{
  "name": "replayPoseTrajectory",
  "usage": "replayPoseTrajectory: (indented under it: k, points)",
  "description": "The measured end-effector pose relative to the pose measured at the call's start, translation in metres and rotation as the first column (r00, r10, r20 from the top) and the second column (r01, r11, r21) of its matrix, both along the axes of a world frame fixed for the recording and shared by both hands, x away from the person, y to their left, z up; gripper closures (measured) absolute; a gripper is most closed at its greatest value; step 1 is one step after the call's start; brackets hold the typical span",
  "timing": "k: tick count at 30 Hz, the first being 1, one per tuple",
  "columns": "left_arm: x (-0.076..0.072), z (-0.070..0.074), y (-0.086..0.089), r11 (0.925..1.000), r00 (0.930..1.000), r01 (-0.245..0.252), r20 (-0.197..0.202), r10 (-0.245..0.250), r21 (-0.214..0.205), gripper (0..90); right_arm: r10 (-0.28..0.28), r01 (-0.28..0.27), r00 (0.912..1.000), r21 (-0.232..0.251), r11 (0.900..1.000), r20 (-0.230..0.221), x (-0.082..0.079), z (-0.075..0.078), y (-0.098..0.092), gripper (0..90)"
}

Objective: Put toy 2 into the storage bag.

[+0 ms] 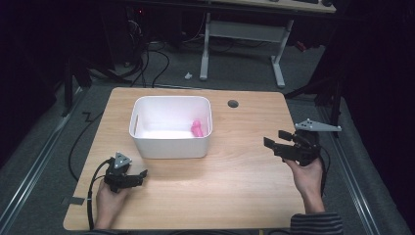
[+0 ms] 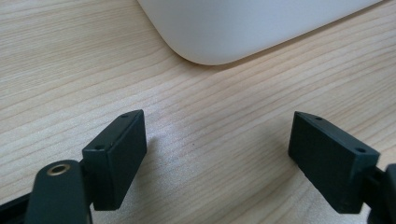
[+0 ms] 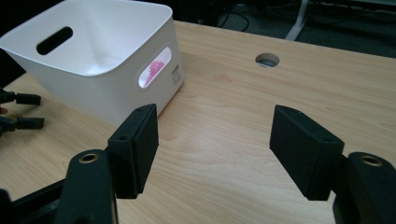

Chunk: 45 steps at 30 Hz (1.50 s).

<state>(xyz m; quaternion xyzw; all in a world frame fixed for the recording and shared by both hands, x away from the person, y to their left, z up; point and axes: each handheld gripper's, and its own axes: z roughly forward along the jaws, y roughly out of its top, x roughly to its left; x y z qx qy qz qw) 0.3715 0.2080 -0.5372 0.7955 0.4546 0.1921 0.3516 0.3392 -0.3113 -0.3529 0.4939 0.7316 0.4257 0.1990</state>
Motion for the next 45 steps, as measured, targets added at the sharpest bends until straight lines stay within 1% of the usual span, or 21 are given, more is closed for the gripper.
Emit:
replayPoseTrajectory:
  k: [1, 2, 4, 5, 11, 16, 22, 27, 32, 45]
  points:
    - [0.0, 0.0, 0.0, 1.0, 1.0, 0.0, 0.0, 0.0, 0.0, 19.6, 0.001, -0.001, 1.0, 0.01, 0.9999, 0.005, -0.002, -0.002, -0.001, 33.2]
    - [0.0, 0.0, 0.0, 1.0, 1.0, 0.0, 0.0, 0.0, 0.0, 19.6, -0.009, 0.009, 0.9999, 0.002, 1.0, 0.008, -0.006, -0.003, -0.002, 33.6]
    - [0.0, 0.0, 0.0, 1.0, 1.0, -0.001, 0.002, 0.001, 0.0, 19.6, -0.028, 0.028, 0.999, -0.001, 0.9996, 0.036, -0.011, -0.005, -0.003, 35.6]
    - [0.0, 0.0, 0.0, 1.0, 1.0, 0.0, 0.0, 0.0, 0.0, 19.6, -0.033, 0.033, 0.9986, 0.009, 0.9994, 0.041, -0.013, -0.006, -0.005, 35.7]
    - [0.0, 0.0, 0.0, 1.0, 1.0, -0.002, 0.002, 0.002, 0.0, 19.6, -0.052, 0.052, 0.9982, 0.027, 0.9983, 0.029, -0.019, -0.019, -0.011, 36.2]
    - [0.0, 0.0, 0.0, 1.0, 1.0, -0.002, 0.002, 0.002, 0.0, 19.6, -0.069, 0.067, 0.9972, 0.051, 0.9965, 0.029, -0.022, -0.031, -0.015, 37.0]
    - [0.0, 0.0, 0.0, 1.0, 1.0, -0.002, 0.002, 0.002, 0.0, 19.6, -0.082, 0.081, 0.9966, 0.05, 0.9954, 0.006, -0.023, -0.047, -0.017, 37.2]
    - [0.0, 0.0, 0.0, 1.0, 1.0, -0.001, 0.002, 0.001, 0.0, 19.6, -0.092, 0.093, 0.9956, 0.067, 0.9934, -0.021, -0.021, -0.061, -0.019, 37.3]
    - [0.0, 0.0, 0.0, 1.0, 1.0, -0.001, 0.002, 0.001, 0.0, 19.6, -0.099, 0.101, 0.9944, 0.072, 0.9922, -0.036, -0.019, -0.075, -0.019, 37.4]
    - [0.0, 0.0, 0.0, 1.0, 1.0, -0.001, 0.001, 0.001, 0.0, 19.6, -0.111, 0.116, 0.991, 0.073, 0.9905, -0.075, -0.01, -0.098, -0.017, 37.5]
